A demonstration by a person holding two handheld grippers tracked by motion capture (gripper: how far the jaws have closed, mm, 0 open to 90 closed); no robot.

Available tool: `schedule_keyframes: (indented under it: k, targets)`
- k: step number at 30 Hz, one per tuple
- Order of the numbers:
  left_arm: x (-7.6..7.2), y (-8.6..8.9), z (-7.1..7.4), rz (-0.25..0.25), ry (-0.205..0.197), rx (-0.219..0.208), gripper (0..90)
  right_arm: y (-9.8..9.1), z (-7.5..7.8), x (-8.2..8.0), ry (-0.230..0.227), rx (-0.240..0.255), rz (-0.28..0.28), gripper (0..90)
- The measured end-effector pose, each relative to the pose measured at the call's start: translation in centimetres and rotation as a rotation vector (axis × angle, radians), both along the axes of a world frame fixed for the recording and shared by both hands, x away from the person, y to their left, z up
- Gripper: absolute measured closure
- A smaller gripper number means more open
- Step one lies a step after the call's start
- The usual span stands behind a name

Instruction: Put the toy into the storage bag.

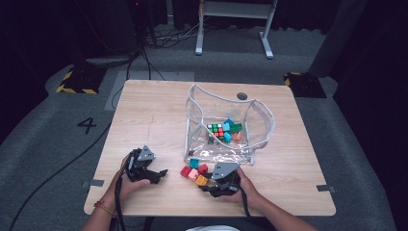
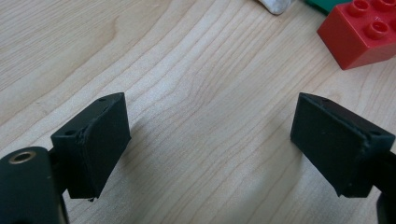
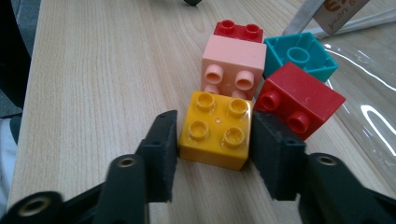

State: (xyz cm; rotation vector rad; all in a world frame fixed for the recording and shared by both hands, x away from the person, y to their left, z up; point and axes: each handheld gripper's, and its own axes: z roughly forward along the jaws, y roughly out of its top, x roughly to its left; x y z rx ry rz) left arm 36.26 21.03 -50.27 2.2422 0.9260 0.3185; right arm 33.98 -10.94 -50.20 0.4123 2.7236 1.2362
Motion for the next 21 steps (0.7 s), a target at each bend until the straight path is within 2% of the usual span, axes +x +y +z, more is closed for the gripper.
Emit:
schedule_keyframes:
  k: [2,6,7,9,12,13,14,15,18,19,21]
  targets:
    - [0.0,0.0,0.0,0.002,-0.001,0.004,12.0,-0.2,0.0,0.0,-0.019,-0.009,0.017,58.9]
    - [0.0,0.0,0.0,0.001,-0.002,0.006,12.0,-0.8,0.1,-0.3,-0.028,0.002,0.021,59.1]
    - [0.0,0.0,0.0,0.0,0.0,0.001,12.0,-1.2,0.1,-0.2,-0.055,0.011,0.03,59.1]
    - [-0.1,0.0,0.0,0.002,0.005,0.0,12.1,-2.0,0.4,-0.5,-0.023,0.008,0.018,59.1]
    - [0.0,0.0,0.0,0.0,0.0,0.004,12.1,-3.3,0.6,-0.5,-0.025,0.012,0.021,59.1]
    - [0.0,0.0,0.0,0.0,0.001,0.002,12.1,-3.8,0.6,-0.4,-0.046,0.005,0.026,59.1]
    - [0.0,0.0,0.0,0.0,0.001,0.003,12.1,-4.3,0.7,-0.5,-0.029,-0.013,0.005,59.2]
    - [-0.1,0.0,0.0,0.001,0.003,0.001,12.1,-5.0,0.5,-0.4,-0.031,-0.019,-0.004,59.2]
    - [0.0,0.0,0.0,0.001,-0.001,0.002,12.1,-6.5,0.3,-0.2,-0.017,-0.021,-0.031,59.2]
    - [0.0,0.0,0.0,0.0,0.002,0.003,12.1,-7.0,0.4,-0.2,-0.025,-0.027,-0.039,59.2]
    - [0.0,0.0,0.0,0.001,0.002,0.002,12.1,-7.6,0.5,0.0,-0.045,-0.011,-0.036,59.1]
